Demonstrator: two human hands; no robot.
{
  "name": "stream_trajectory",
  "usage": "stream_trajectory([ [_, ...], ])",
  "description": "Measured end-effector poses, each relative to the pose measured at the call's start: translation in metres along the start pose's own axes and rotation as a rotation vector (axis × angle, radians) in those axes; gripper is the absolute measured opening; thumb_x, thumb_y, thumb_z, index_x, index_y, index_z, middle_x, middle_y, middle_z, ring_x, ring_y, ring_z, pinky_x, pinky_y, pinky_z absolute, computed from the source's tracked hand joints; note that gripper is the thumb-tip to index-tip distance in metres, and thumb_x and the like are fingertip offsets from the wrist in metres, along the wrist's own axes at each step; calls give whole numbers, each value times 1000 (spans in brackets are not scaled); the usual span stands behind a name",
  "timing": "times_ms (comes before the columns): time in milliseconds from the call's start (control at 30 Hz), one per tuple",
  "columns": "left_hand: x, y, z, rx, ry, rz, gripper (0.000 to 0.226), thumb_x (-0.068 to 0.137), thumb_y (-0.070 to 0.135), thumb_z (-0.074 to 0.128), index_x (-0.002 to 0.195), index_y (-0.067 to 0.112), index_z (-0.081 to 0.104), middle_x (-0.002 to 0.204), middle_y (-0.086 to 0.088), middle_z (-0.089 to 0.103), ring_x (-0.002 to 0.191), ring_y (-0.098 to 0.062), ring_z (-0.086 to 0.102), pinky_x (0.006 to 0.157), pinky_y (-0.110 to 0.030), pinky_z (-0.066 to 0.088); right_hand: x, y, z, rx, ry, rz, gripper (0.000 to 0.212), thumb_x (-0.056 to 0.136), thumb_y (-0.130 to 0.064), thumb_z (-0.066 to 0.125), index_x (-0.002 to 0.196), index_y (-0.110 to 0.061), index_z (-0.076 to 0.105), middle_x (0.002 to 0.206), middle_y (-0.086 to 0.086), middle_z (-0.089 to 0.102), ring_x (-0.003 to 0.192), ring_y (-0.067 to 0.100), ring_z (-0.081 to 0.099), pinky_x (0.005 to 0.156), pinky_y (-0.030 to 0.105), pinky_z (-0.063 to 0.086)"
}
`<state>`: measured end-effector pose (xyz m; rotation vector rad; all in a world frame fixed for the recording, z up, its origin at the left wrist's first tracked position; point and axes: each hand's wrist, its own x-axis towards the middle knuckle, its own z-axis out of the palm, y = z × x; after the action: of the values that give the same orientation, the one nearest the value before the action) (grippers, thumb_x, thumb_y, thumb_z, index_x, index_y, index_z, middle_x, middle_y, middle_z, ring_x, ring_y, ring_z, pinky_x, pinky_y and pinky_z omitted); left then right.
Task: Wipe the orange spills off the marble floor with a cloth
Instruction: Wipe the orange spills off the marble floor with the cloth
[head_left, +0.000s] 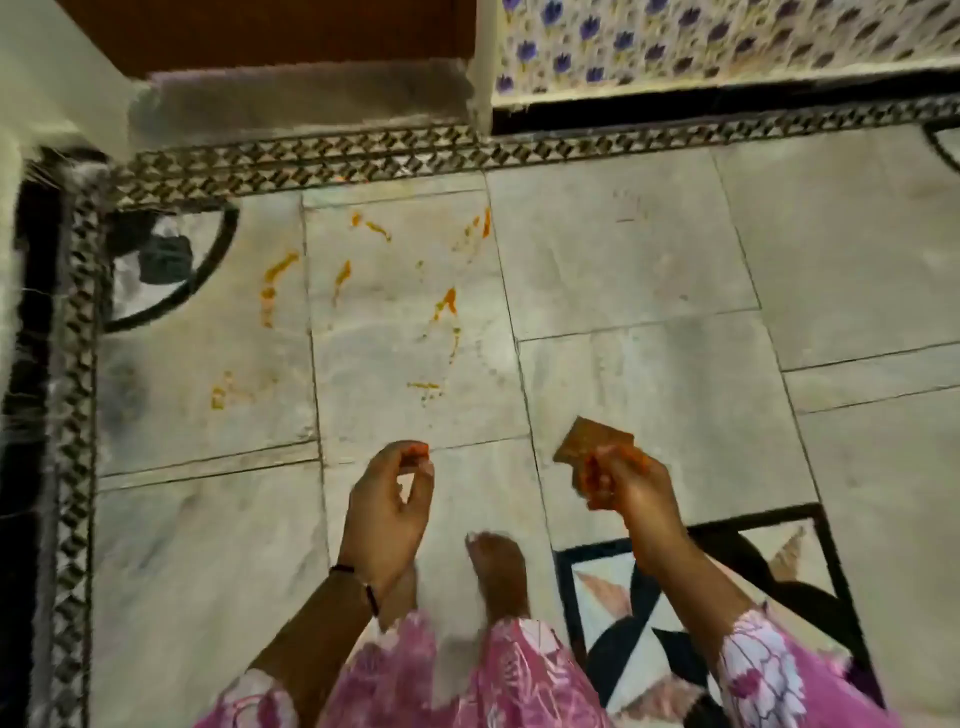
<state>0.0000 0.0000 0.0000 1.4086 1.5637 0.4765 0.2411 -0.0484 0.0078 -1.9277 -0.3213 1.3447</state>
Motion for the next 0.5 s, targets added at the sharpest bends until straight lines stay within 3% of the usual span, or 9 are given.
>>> stream_trajectory([
  [67,35,-59,46,109,-82,30,34,87,39,51,110,16,59,108,2,63,99,-12,60,87,-30,48,58,62,10,-212,-24,-46,12,92,-9,56,83,-9,64,78,12,65,73,24,59,67,34,46],
  [133,77,-119,95,219,-179,30,41,86,40,48,116,14,57,116,-1,60,107,-18,58,89,-27,44,127,138,9,-547,-57,-90,8,89,-16,60,87,-10,63,80,5,61,73,17,56,70,30,40],
  [200,119,-172,144,315,-304,93,42,92,36,50,127,13,52,129,-5,54,117,-22,52,95,-25,38,199,210,-6,-865,-66,-167,36,87,-44,51,101,-12,61,95,3,60,87,19,57,76,30,38],
  [233,140,-199,167,380,-339,152,44,94,34,50,132,13,47,136,-5,49,123,-23,48,101,-27,35,236,245,-22,-1038,-36,-220,54,86,-58,39,114,-16,59,111,8,60,103,27,56,86,33,39],
  [267,158,-218,187,440,-367,220,49,94,36,48,137,13,43,142,-6,44,128,-24,43,106,-29,31,268,272,-39,-1226,2,-249,68,85,-66,30,130,-20,51,132,14,52,123,35,46,102,38,31],
  [300,178,-243,209,496,-363,281,55,94,40,44,141,12,38,147,-7,39,134,-25,38,111,-30,25,298,298,-54,-1357,32,-243,75,85,-69,23,144,-24,36,149,19,34,139,39,27,115,44,13],
  [333,191,-259,226,542,-342,303,62,91,44,39,144,12,33,151,-7,33,138,-25,31,115,-32,18,315,315,-66,-1419,69,-248,78,85,-70,19,151,-28,20,157,18,15,145,39,10,117,48,-1],
  [367,206,-278,244,565,-322,325,68,89,47,34,147,12,27,154,-6,26,142,-24,23,116,-33,10,333,332,-70,-1399,124,-281,77,86,-71,15,152,-31,11,159,14,3,145,39,2,116,52,-3],
  [500,246,-311,290,656,-229,552,76,87,55,20,150,13,13,158,-1,8,145,-14,2,115,-34,-8,347,359,-39,-1197,381,-361,74,87,-64,19,150,-24,22,158,9,11,138,48,20,110,60,19],
])
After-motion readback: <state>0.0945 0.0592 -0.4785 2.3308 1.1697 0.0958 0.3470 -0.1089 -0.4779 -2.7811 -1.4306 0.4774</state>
